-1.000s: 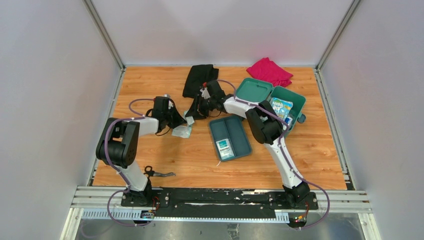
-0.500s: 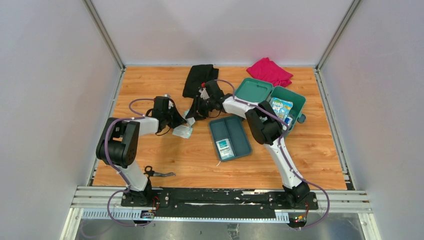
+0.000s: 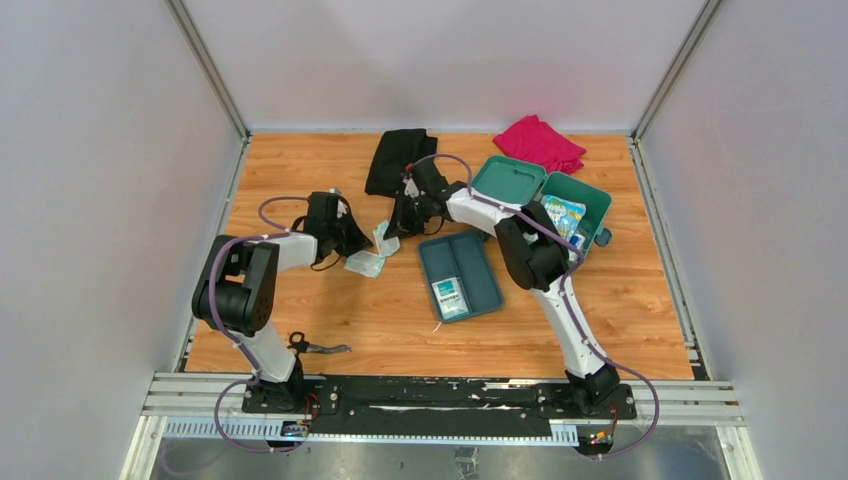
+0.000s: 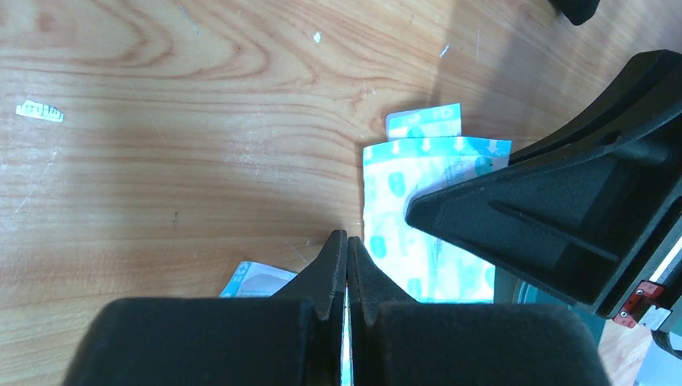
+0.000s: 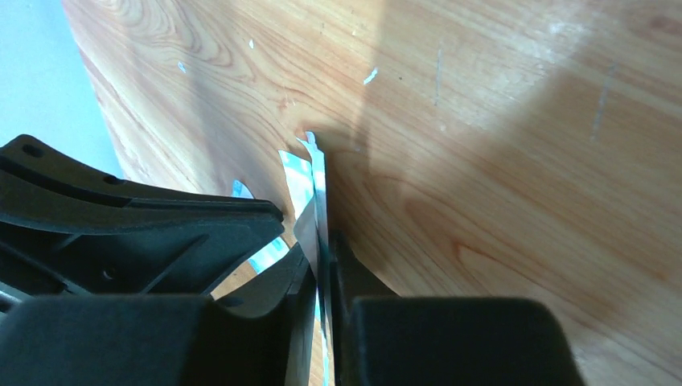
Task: Organize the medicine kit
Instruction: Pick up the medical item at the center of the board, then place the medical item at the medicine box compartment.
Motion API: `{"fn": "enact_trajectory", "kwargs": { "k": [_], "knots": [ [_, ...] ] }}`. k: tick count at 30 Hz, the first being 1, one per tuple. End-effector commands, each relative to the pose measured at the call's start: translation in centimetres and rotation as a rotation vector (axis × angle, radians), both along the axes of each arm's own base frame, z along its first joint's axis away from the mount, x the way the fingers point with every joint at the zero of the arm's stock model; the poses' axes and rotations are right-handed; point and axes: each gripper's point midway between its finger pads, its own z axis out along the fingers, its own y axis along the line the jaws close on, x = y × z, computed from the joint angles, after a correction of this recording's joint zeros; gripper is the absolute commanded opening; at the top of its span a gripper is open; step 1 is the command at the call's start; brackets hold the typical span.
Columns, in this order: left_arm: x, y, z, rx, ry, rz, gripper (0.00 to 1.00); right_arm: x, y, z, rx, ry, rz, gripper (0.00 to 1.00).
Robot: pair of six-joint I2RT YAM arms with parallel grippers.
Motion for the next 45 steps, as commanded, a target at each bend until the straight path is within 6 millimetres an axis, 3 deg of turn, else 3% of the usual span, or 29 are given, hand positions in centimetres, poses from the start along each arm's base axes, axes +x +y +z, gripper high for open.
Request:
{"fn": "enact_trajectory", "kwargs": {
  "k": [1, 6, 11, 16, 19, 26, 32, 39, 45],
  "knots": [
    [-2.6, 0.9, -1.3, 0.058, 0.108, -0.015, 0.00, -0.5, -0.8, 0.3, -0.067, -0.025, 0.005, 0.13],
    [-2.1, 0.8, 2.9, 0.048, 0.039, -0.016, 0.01, -0.2, -0.6, 1.9, -0.039, -0.063, 0.019, 0.06],
    [-2.4, 1.2, 8.0, 0.051, -0.047, -0.008, 0.07, -0.2, -1.1, 6.2, -0.002, -0.149, 0.028, 0.04],
    [-4.0, 1.8, 12.1, 0.063, -0.119, -0.009, 0.13, -1.4, -2.9, 9.5, -0.004, -0.219, 0.027, 0.03],
    [-5.5, 2.3, 13.3, 0.088, -0.126, -0.025, 0.18, -2.6, -5.2, 9.7, -0.064, -0.245, 0.020, 0.03],
    [-8.6, 4.7, 16.2, 0.210, -0.172, -0.039, 0.38, -5.2, -10.7, 7.9, -0.229, -0.263, -0.001, 0.02],
    [-9.9, 6.9, 16.9, 0.330, -0.189, -0.021, 0.55, -5.9, -12.4, 5.7, -0.306, -0.240, -0.012, 0.02],
    [-10.6, 9.5, 16.0, 0.462, -0.169, 0.027, 0.58, -5.9, -13.5, 3.8, -0.376, -0.212, -0.031, 0.01],
    [-11.0, 9.8, 15.0, 0.474, -0.159, 0.032, 0.57, -6.0, -13.8, 2.6, -0.405, -0.190, -0.027, 0.02]
  ]
}}
